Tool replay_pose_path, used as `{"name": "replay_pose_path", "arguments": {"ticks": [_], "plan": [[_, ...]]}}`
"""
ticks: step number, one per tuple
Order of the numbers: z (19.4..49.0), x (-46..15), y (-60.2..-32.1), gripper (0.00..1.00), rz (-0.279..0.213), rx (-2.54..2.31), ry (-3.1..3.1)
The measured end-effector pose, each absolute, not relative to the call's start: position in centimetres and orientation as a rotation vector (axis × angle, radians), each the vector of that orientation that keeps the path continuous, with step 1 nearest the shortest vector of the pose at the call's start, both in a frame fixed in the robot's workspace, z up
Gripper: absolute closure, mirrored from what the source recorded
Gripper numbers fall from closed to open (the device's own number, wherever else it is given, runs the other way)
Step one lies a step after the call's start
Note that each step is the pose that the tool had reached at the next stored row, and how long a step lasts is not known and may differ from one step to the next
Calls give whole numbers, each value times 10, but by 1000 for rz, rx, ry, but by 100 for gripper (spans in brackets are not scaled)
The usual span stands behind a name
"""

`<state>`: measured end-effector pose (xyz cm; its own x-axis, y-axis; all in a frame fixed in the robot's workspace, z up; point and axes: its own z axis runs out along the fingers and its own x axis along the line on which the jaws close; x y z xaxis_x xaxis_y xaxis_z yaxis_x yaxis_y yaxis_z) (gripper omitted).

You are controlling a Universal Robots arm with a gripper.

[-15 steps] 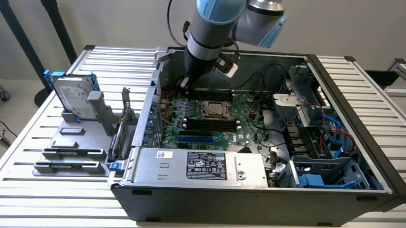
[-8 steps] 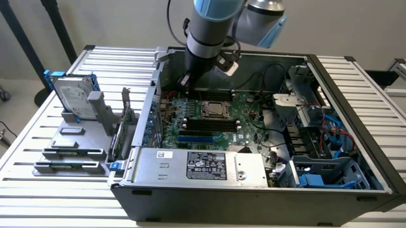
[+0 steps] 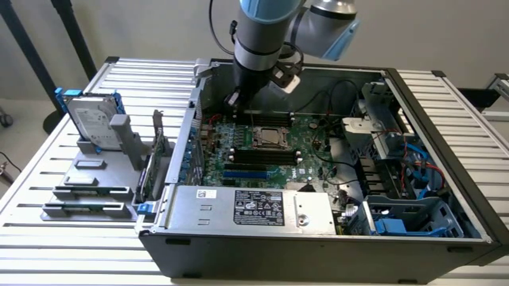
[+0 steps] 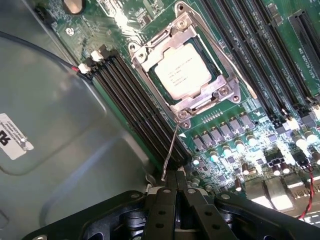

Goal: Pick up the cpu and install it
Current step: 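Install the first cpu locking lever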

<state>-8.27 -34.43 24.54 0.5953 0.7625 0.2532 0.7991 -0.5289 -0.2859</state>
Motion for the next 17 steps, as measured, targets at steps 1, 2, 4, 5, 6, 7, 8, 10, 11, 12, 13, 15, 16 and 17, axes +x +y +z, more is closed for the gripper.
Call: {"name": "replay_pose_path", "arguments": {"ticks": [1,2,4,5,6,7,8,10,11,12,13,15,16,17], "plan": [[245,-82,-344,89,-148,-2458,-1261],[245,-82,-345,89,-162,-2461,-1265],[245,-81,-345,89,-193,-2466,-1276],[245,-80,-345,89,-207,-2468,-1280],[245,-80,-346,89,-219,-2470,-1284],[245,-79,-346,89,-228,-2471,-1287],[245,-78,-346,89,-235,-2473,-1289],[243,-75,-346,89,-243,-2474,-1291],[242,-74,-346,89,-246,-2475,-1291],[240,-72,-346,89,-246,-2475,-1291],[239,-70,-346,89,-246,-2476,-1291],[235,-67,-346,89,-246,-2477,-1291],[233,-67,-346,89,-246,-2478,-1290],[231,-67,-346,89,-245,-2479,-1290]]}}
